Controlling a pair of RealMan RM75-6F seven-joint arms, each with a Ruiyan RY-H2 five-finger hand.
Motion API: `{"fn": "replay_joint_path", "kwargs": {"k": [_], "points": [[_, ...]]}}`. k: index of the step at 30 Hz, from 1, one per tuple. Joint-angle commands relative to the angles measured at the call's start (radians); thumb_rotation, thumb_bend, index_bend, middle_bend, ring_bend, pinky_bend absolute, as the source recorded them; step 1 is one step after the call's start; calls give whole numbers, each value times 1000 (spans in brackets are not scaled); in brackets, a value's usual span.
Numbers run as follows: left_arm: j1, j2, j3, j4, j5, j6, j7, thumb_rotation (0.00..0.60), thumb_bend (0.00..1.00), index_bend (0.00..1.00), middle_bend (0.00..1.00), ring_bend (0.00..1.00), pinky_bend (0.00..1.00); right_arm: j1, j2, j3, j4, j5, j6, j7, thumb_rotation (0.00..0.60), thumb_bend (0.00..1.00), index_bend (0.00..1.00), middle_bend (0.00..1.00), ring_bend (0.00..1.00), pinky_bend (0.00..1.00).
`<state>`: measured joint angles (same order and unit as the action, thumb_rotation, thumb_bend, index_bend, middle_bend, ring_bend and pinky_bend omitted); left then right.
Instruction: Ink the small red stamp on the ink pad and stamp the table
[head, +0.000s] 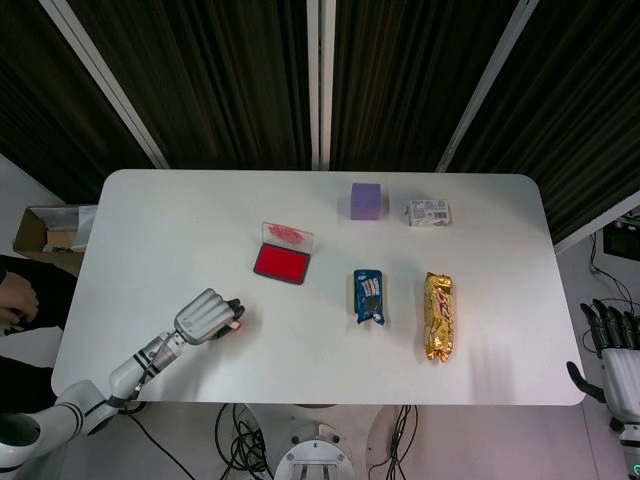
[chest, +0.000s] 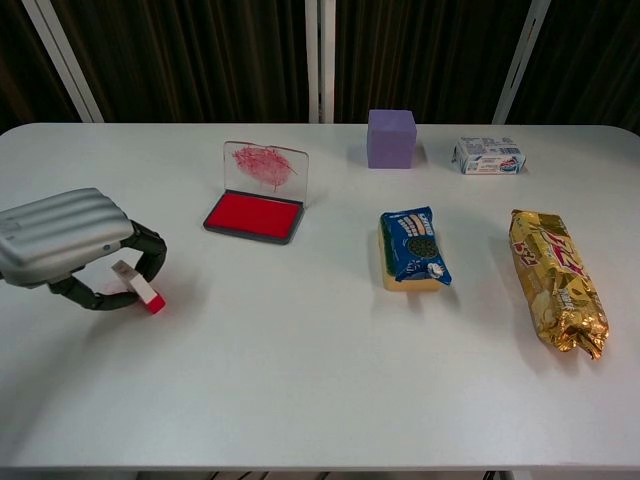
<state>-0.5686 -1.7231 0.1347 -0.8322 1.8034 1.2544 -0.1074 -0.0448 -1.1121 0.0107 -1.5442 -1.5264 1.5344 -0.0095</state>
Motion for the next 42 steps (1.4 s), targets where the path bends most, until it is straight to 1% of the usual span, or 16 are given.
{"fn": "replay_joint_path", "kwargs": {"k": [1,5,8,11,15,18,21,24,26,30,35,38,42], "points": [[1,-1,2,3,-5,1,-9,600,308,563,560,929,1000,0,0,1,0,1,0,1,600,206,0,0,0,0],[2,1,1,-5,-16,0,-32,600,319,574,568,929,1000,1,0,0,-1,0,-1,0,600,207,0,0,0,0],[-2,15,-5,-36,-34,-10,-74,600,333,586,579,929,1000,1,0,1,-1,0,0,0,600,207,0,0,0,0],[-13,49,-23,-102,-66,-36,-129,600,342,590,583,931,1000,0,2,2,-2,-1,3,-1,600,207,0,0,0,0],[-41,116,-56,-217,-110,-83,-150,600,362,604,598,940,1000,0,2,2,-4,-1,3,-1,600,207,0,0,0,0],[-69,171,-83,-309,-142,-131,-136,600,370,613,608,945,1000,1,-1,2,-4,-3,2,-1,600,207,0,0,0,0],[-106,212,-118,-383,-188,-202,-104,600,376,616,610,947,1000,2,-4,1,-2,-6,2,-1,600,207,0,0,0,0],[-145,227,-154,-423,-241,-281,-99,600,381,620,613,948,1000,2,-4,1,-3,-7,4,0,600,207,0,0,0,0],[-183,233,-185,-442,-286,-354,-93,600,381,622,616,949,1000,0,-3,1,-4,-8,7,0,600,207,0,0,0,0],[-257,219,-239,-445,-358,-468,-44,600,383,626,618,949,1000,-4,-1,2,-4,-5,14,5,600,207,0,0,0,0],[-342,156,-311,-395,-460,-573,1,600,390,625,617,951,1000,-10,0,0,3,-1,17,18,600,207,0,0,0,0],[-384,102,-334,-325,-503,-614,22,600,404,625,617,959,1000,-14,4,0,7,-1,22,26,600,207,0,0,0,0],[-426,36,-341,-224,-550,-685,26,600,413,624,616,964,1000,-20,14,3,6,-2,35,35,600,207,0,0,0,0]]}}
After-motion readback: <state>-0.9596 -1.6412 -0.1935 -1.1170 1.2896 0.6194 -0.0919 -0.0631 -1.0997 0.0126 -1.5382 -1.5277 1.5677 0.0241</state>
